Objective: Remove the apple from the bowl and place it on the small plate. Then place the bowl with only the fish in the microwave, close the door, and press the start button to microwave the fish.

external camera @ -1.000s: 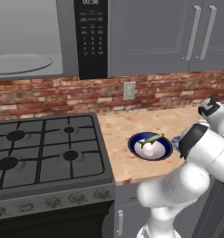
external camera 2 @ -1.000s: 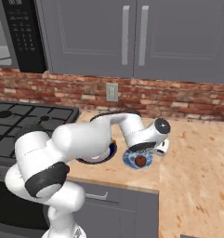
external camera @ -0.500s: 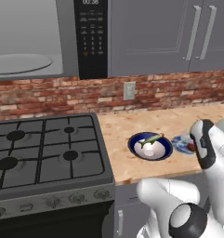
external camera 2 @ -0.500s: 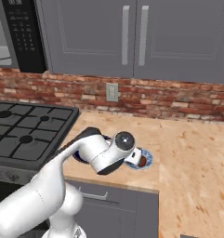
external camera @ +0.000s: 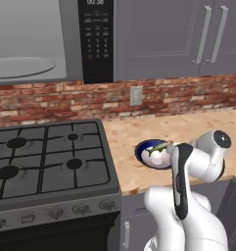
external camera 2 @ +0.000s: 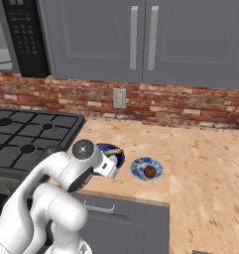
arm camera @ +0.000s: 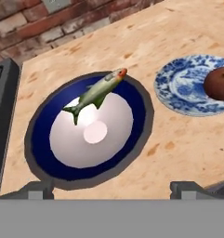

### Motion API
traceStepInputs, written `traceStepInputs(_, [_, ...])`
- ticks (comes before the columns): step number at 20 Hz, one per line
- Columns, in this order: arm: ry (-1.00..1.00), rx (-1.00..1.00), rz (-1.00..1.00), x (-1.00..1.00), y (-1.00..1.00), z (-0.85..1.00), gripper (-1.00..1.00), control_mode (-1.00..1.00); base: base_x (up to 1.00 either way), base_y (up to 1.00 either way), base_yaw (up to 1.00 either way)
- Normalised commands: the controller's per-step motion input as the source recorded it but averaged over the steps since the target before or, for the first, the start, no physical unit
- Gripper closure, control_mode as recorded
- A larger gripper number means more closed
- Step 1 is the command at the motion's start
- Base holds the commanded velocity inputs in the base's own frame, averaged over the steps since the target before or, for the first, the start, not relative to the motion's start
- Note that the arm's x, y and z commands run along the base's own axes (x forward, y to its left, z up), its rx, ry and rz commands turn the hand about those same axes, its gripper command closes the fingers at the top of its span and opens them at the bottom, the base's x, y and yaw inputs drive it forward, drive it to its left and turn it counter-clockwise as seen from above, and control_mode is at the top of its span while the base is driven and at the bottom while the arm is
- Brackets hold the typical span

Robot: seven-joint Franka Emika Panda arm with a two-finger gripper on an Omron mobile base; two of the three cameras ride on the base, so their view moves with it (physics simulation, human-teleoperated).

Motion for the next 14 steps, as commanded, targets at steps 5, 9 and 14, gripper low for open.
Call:
traceStepInputs(5, [0.21, 0.19, 0.00, 0.04, -0.18, -0.13, -1.00, -1.00, 0.00, 0.00, 0.00])
traceStepInputs(9, [0.30, 0.23, 0.00, 0.00, -0.37, -0.01, -1.00, -1.00, 0.00, 0.00, 0.00])
traceStepInputs(14, [0.13, 0.19, 0.01, 0.02, -0.32, -0.11, -1.00, -1.00, 0.00, 0.00, 0.00])
